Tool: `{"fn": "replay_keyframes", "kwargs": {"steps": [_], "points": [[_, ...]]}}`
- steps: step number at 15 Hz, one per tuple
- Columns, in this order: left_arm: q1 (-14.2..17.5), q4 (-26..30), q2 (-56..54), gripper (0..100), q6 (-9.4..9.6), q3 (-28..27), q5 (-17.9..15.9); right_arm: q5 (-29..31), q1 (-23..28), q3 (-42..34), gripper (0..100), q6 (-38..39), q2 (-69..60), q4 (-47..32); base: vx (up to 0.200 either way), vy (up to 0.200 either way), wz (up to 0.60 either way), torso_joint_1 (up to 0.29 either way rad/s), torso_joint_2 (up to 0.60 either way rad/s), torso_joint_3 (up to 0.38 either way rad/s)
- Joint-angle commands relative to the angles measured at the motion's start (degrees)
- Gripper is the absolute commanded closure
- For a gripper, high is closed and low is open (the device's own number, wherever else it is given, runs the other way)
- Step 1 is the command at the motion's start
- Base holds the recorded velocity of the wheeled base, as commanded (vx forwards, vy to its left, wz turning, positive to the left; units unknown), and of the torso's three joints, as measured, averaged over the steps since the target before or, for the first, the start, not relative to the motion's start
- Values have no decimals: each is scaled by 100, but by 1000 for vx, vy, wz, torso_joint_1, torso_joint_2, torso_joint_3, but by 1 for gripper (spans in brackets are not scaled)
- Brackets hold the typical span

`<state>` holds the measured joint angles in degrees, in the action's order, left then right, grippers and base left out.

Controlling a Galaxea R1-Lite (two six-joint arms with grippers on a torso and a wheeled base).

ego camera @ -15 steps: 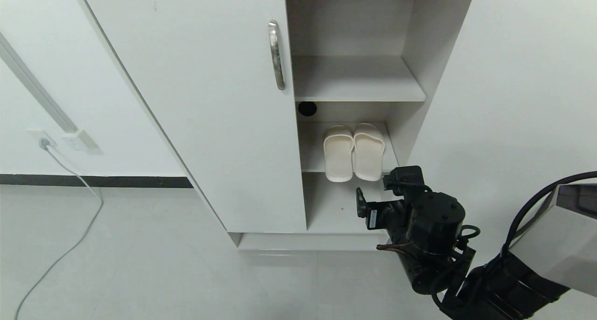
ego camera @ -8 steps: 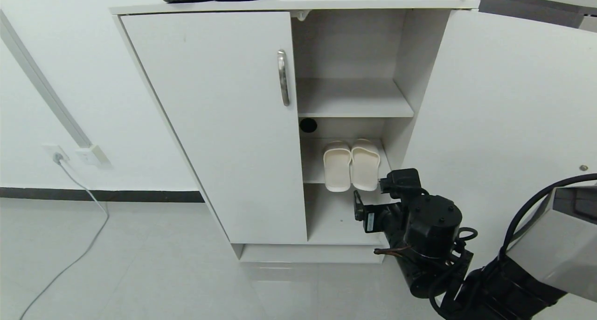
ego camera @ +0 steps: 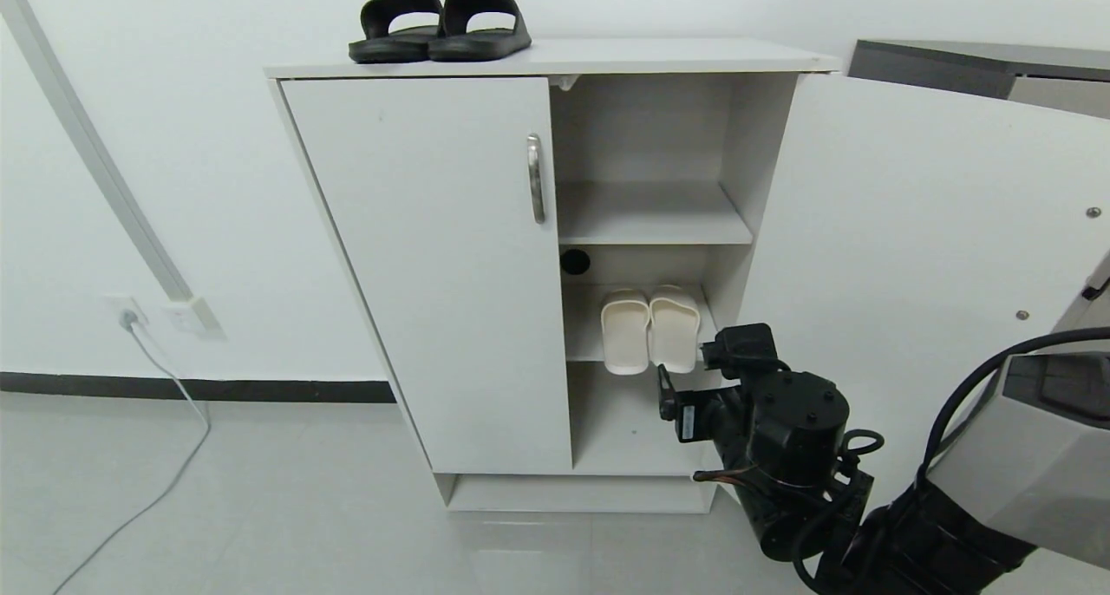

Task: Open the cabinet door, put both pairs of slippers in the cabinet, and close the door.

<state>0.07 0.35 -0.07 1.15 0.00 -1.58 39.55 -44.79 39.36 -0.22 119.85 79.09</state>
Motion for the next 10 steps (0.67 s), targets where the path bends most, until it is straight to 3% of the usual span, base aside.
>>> {"fn": "replay_keyframes", "kwargs": {"steps": [1,10], "points": [[1,0,7,100,0,0,0,0,-4,-16,0,-4,56,1,0,200,0,-2,7,46],[1,0,7,100,-9,0,0,-35,58,-157,0,-4,39,10,0,200,0,3,3,7]]}}
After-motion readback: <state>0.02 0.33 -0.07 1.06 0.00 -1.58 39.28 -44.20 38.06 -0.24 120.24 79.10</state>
